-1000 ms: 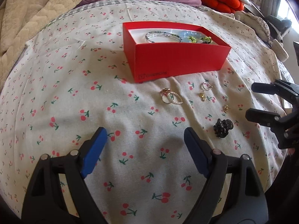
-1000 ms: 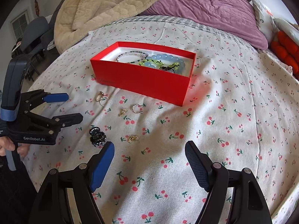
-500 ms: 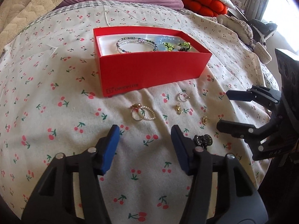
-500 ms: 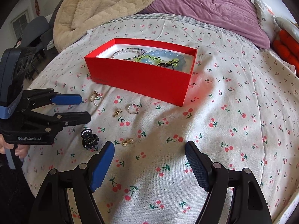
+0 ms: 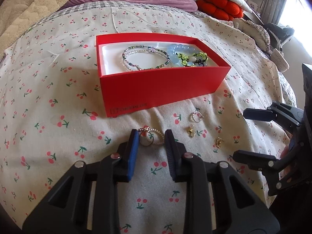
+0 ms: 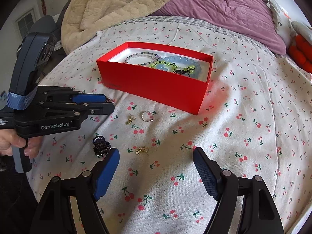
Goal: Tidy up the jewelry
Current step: 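Grasp a ring with left tool while right tool grasps black hair clip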
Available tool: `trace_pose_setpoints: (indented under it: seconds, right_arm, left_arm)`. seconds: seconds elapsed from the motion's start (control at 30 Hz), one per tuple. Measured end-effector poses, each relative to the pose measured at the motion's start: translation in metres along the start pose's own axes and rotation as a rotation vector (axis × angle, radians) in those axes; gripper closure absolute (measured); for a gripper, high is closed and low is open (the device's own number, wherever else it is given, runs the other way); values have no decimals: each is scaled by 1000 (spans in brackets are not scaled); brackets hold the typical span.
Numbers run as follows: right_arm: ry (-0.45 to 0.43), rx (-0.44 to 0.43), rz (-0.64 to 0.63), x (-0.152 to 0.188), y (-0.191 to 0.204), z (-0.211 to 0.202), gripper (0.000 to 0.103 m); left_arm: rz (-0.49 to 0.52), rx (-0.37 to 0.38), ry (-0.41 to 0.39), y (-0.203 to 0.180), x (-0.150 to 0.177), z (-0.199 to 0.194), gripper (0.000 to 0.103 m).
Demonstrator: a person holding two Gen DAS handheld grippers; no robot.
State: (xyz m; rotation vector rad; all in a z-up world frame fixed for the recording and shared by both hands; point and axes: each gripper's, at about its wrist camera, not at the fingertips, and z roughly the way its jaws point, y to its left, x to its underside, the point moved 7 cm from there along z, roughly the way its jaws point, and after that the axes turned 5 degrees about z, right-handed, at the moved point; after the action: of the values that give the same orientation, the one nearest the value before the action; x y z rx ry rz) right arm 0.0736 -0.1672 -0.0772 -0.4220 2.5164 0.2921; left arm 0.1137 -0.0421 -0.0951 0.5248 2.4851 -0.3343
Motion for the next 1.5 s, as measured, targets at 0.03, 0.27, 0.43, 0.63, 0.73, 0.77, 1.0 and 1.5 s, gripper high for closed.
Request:
trace_pose_setpoints:
  seconds: [0.03, 0.27, 0.43, 0.63, 0.73, 0.77, 1.0, 1.5]
  right_arm:
    - [-2, -3, -1, 0, 1, -1, 24]
    - [1, -17, -27, 3, 10, -4, 24]
    - [-3, -45, -53, 1, 23, -5, 24]
    - [16, -82, -102, 2, 46, 0, 24]
    - [34, -99, -133, 3, 58, 4, 24]
    - [39, -102, -143, 3, 62, 5, 24]
    - [82, -97, -184, 8, 73, 16, 26]
    - [133, -92, -157, 9, 67, 25, 63]
  left_arm:
    - [-1, -13, 3, 1, 0, 1, 82]
    - [-2, -71, -1, 8, 2, -5, 86]
    - [-14, -71, -20, 13, 5, -20, 86]
    - [-20, -96, 12, 18, 18, -28, 86]
    - [-40, -111, 36, 21, 24, -29, 86]
    - [-50, -111, 43, 22, 26, -30, 86]
    - [-53, -110, 59, 21, 32, -34, 86]
    - [-54, -107, 63, 18, 33, -36, 86]
